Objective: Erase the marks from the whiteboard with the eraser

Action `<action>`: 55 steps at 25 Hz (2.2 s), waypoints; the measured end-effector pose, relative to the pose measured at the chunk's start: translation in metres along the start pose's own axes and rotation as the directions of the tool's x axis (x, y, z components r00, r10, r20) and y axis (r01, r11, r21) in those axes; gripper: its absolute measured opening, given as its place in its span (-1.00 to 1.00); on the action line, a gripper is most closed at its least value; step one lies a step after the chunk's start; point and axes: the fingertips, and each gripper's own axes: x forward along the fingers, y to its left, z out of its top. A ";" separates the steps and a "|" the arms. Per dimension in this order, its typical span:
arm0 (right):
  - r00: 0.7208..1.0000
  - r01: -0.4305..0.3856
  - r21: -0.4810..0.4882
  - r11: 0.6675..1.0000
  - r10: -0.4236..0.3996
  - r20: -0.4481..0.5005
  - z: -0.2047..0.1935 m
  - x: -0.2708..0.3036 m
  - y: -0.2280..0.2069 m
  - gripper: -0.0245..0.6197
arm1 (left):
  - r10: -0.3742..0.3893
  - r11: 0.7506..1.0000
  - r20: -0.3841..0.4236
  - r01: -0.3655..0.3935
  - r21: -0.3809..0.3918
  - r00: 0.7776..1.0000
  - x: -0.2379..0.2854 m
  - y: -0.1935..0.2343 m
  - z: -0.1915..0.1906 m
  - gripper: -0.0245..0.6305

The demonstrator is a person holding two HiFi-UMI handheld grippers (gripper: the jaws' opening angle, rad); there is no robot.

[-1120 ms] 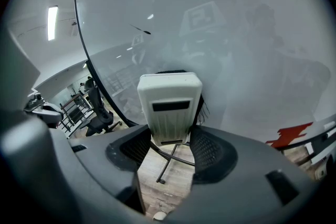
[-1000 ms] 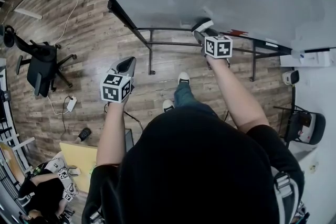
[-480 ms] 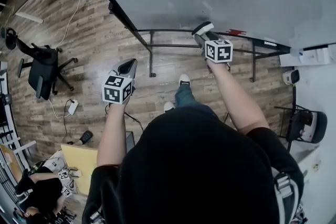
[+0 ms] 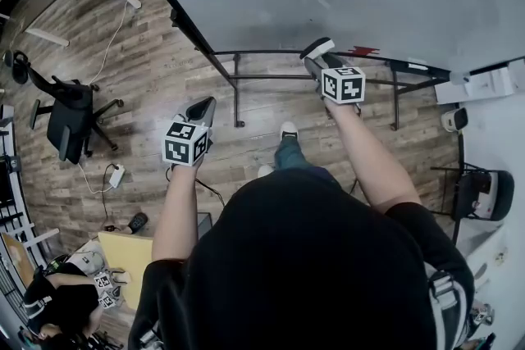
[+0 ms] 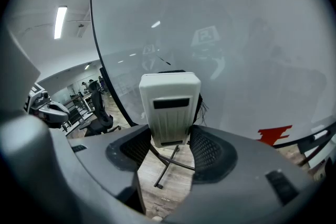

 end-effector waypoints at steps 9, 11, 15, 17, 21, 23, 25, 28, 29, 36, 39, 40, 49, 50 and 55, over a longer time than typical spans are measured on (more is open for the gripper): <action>0.999 -0.003 -0.027 1.000 0.004 0.044 0.012 -0.028 0.015 -0.21 | -0.016 1.000 0.008 0.016 0.020 1.000 -0.011 -0.013 -0.002 -0.89; 0.999 -0.002 -0.033 0.999 0.003 0.055 0.015 -0.036 0.017 -0.21 | -0.018 1.000 0.010 0.018 0.022 1.000 -0.014 -0.015 -0.003 -0.89; 0.997 -0.001 -0.044 0.999 0.004 0.080 0.021 -0.052 0.021 -0.21 | -0.019 0.999 0.018 0.019 0.029 1.000 -0.019 -0.022 -0.005 -0.89; 0.996 -0.002 -0.047 0.999 0.007 0.093 0.023 -0.060 0.024 -0.21 | -0.019 0.999 0.019 0.018 0.033 1.000 -0.022 -0.025 -0.006 -0.89; 0.994 -0.002 -0.057 0.998 0.008 0.110 0.026 -0.077 0.029 -0.21 | -0.021 0.999 0.022 0.020 0.035 1.000 -0.028 -0.033 -0.008 -0.89; 0.993 0.001 -0.062 0.998 0.007 0.119 0.027 -0.086 0.029 -0.21 | -0.022 0.999 0.026 0.022 0.038 0.999 -0.029 -0.037 -0.008 -0.89; 0.992 0.003 -0.062 0.998 0.005 0.130 0.029 -0.096 0.029 -0.21 | -0.023 0.999 0.029 0.022 0.043 0.999 -0.032 -0.040 -0.008 -0.89; 0.989 0.008 -0.065 0.998 0.002 0.148 0.033 -0.111 0.030 -0.21 | -0.020 0.999 0.034 0.019 0.045 0.999 -0.039 -0.040 -0.009 -0.89; 0.988 0.012 -0.067 0.998 -0.001 0.154 0.035 -0.115 0.030 -0.21 | -0.019 0.999 0.035 0.018 0.044 0.999 -0.040 -0.041 -0.009 -0.89; 0.981 0.028 -0.077 0.997 -0.013 0.192 0.041 -0.147 0.029 -0.21 | -0.021 0.999 0.043 0.019 0.049 0.999 -0.049 -0.051 -0.012 -0.89; 0.979 0.027 -0.086 0.996 -0.009 0.204 0.042 -0.159 0.032 -0.21 | -0.022 0.998 0.049 0.019 0.052 0.999 -0.052 -0.058 -0.011 -0.89; 0.978 0.026 -0.089 0.996 -0.007 0.208 0.042 -0.163 0.033 -0.21 | -0.021 0.998 0.051 0.019 0.053 0.998 -0.053 -0.060 -0.011 -0.89; 0.971 0.022 -0.115 0.993 0.006 0.239 0.045 -0.188 0.043 -0.21 | -0.011 0.999 0.091 0.008 0.039 0.996 -0.066 -0.066 -0.004 -0.89; 0.970 0.022 -0.119 0.993 0.007 0.244 0.046 -0.190 0.045 -0.21 | -0.012 0.999 0.098 0.008 0.039 0.995 -0.067 -0.067 -0.001 -0.89; 0.964 0.022 -0.137 0.990 0.015 0.264 0.053 -0.200 0.053 -0.21 | -0.017 0.998 0.126 0.009 0.062 0.992 -0.071 -0.074 0.013 -0.89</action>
